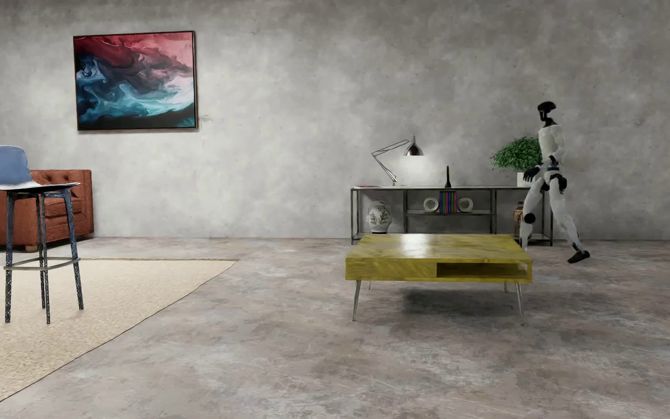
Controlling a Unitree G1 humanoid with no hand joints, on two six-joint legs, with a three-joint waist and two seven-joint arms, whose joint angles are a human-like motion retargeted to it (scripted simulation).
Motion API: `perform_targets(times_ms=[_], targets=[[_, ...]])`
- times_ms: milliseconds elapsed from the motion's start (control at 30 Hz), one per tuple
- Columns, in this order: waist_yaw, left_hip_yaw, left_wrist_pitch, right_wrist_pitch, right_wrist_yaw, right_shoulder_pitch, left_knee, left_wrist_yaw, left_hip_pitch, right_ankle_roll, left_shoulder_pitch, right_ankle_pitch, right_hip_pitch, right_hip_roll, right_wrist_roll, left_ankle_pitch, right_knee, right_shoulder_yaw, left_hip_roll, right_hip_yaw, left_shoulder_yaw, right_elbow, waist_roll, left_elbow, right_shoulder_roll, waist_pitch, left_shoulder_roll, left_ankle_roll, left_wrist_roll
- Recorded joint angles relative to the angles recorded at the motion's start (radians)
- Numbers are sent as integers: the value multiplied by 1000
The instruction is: Walk towards the armchair
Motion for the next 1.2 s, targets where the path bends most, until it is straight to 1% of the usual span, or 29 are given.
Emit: perform_targets(times_ms=[33, 67, 100, 133, 167, 233, 267, 300, 367, 433, 500, 533, 567, 600, 633, 667, 700, 733, 767, 800, 833, 867, 900, 933, 1000, 1067, 1133, 1167, 1200], targets=[[-7, -13, 22, 13, 38, -8, 40, 14, 20, -145, 16, 41, 32, 30, -33, 38, 20, 16, 36, -23, 13, 16, 8, -4, 16, -2, 8, -6, -7], [-15, -12, 53, 27, 59, -34, 140, 28, 12, -166, 42, -13, 67, 60, -75, 113, 56, 33, 90, -41, 27, 32, 21, 13, 29, -3, 6, 2, -14], [-23, -15, 92, 36, 62, -72, 302, 34, -41, -167, 65, -72, 103, 92, -116, 252, 84, 42, 159, -62, 33, 37, 37, 57, 43, -3, -1, 20, -20], [-28, -34, 138, 42, 40, -111, 491, 12, -118, -173, 73, -116, 155, 120, -137, 386, 85, 26, 229, -85, 4, 18, 52, 124, 59, -2, -4, -34, -23], [-28, -51, 167, 24, 2, -147, 671, -61, -207, -180, 66, -145, 220, 149, -134, 485, 54, -6, 309, -105, -73, -28, 66, 201, 73, 0, 8, -80, -4], [-3, -87, 134, -70, -100, -230, 887, -229, -372, -183, 75, -212, 302, 217, -86, 350, 56, -56, 418, -112, -234, -143, 97, 291, 88, 12, 67, -2, 110], [20, -105, 133, -128, -146, -279, 913, -238, -448, -179, 109, -242, 335, 242, -60, 326, 63, -71, 422, -89, -234, -188, 108, 305, 74, 18, 53, 34, 124], [44, -133, 146, -169, -182, -329, 884, -203, -518, -173, 157, -275, 361, 259, -38, 283, 80, -75, 384, -63, -182, -246, 113, 296, 57, 23, 20, 57, 103], [86, -157, 145, -220, -210, -413, 680, -104, -608, -162, 258, -337, 414, 270, 8, 193, 114, -54, 305, -11, -72, -386, 110, 275, 7, 28, -57, 38, 36], [114, -136, 136, -251, -211, -482, 339, -76, -642, -159, 326, -381, 477, 275, 46, 193, 114, -18, 247, 37, -57, -520, 101, 292, -64, 26, -101, 59, 30], [123, -85, 127, -262, -224, -523, -50, -143, -637, -148, 355, -405, 551, 280, 88, 296, 74, -3, 192, 72, -119, -620, 91, 331, -113, 19, -106, -37, 84], [121, -48, 119, -258, -234, -532, -172, -192, -636, -141, 363, -422, 587, 282, 102, 299, 64, -2, 173, 85, -146, -647, 86, 345, -124, 17, -102, -208, 102], [112, 7, 112, -249, -247, -528, -156, -232, -659, -134, 364, -440, 616, 283, 113, 274, 78, -11, 131, 82, -170, -661, 83, 352, -124, 17, -92, -226, 120], [111, 33, 109, -235, -256, -512, -94, -259, -657, -132, 361, -446, 640, 274, 120, 332, 99, -18, 155, 85, -177, -657, 76, 354, -118, 17, -89, -211, 129], [115, 72, 119, -218, -263, -490, -85, -263, -626, -131, 357, -424, 659, 257, 118, 345, 126, -13, 153, 93, -162, -631, 70, 349, -110, 15, -99, -118, 130], [123, 101, 134, -188, -260, -472, -109, -238, -572, -118, 360, -379, 666, 223, 110, 361, 182, 5, 127, 105, -124, -579, 61, 336, -104, 12, -123, 57, 125], [131, 132, 142, -152, -243, -455, -112, -192, -529, -90, 361, -294, 636, 180, 97, 343, 301, 35, 107, 123, -69, -502, 47, 322, -102, 12, -154, 116, 109], [137, 159, 153, -102, -212, -438, -87, -142, -498, 5, 349, -174, 571, 138, 83, 300, 470, 69, 94, 154, -14, -408, 31, 321, -101, 16, -179, 126, 88], [143, 195, 162, -53, -153, -431, -62, -119, -460, 141, 327, -65, 489, 104, 59, 253, 661, 128, 88, 199, 12, -301, 17, 330, -103, 20, -189, 126, 88], [149, 233, 166, -27, -63, -429, -72, -119, -405, 218, 294, 26, 395, 51, 17, 220, 839, 209, 76, 205, 24, -195, 9, 340, -114, 21, -187, 126, 97], [148, 256, 171, -23, 15, -414, -74, -134, -361, 192, 239, -21, 310, -32, -28, 189, 966, 269, 62, 189, 26, -119, 0, 350, -123, 24, -173, 123, 123], [138, 265, 167, -33, 32, -391, -73, -127, -324, 92, 195, -75, 224, -82, -45, 158, 1052, 280, 51, 181, 40, -70, -10, 353, -123, 26, -162, 114, 140], [121, 269, 159, -14, -13, -355, -79, -102, -286, -20, 153, -86, 143, -103, -35, 135, 1088, 235, 42, 180, 74, -50, -18, 346, -104, 27, -155, 102, 146], [100, 269, 137, -2, -87, -309, -80, -73, -254, -77, 121, -97, 69, -105, -5, 115, 1075, 160, 35, 182, 106, -54, -22, 314, -83, 27, -151, 89, 138], [64, 263, 54, -20, -154, -218, -59, -20, -204, -68, 83, -171, -37, -69, 39, 79, 913, 59, 37, 175, 141, -77, -23, 212, -58, 24, -124, 57, 99], [38, 252, 10, -45, -134, -151, -35, -8, -161, -69, 47, -174, -85, -37, 29, 38, 603, 39, 38, 157, 121, -95, -19, 115, -50, 16, -75, 25, 71], [25, 234, -2, -52, -88, -108, -50, -16, -97, -38, 13, -82, -59, -7, 13, 2, 161, 23, 34, 128, 95, -111, -12, 31, -34, 7, -32, -12, 36], [22, 222, 1, -49, -71, -93, -67, -23, -60, 33, 1, -56, -36, 7, 13, -6, -25, 4, 32, 98, 80, -124, -8, 1, -24, 3, -19, -34, 27], [22, 216, 5, -46, -55, -88, -59, -17, -27, 159, 1, -100, -31, 5, 0, -23, -56, -1, 38, 38, 78, -131, -6, -23, -22, 3, -14, -59, 14]])
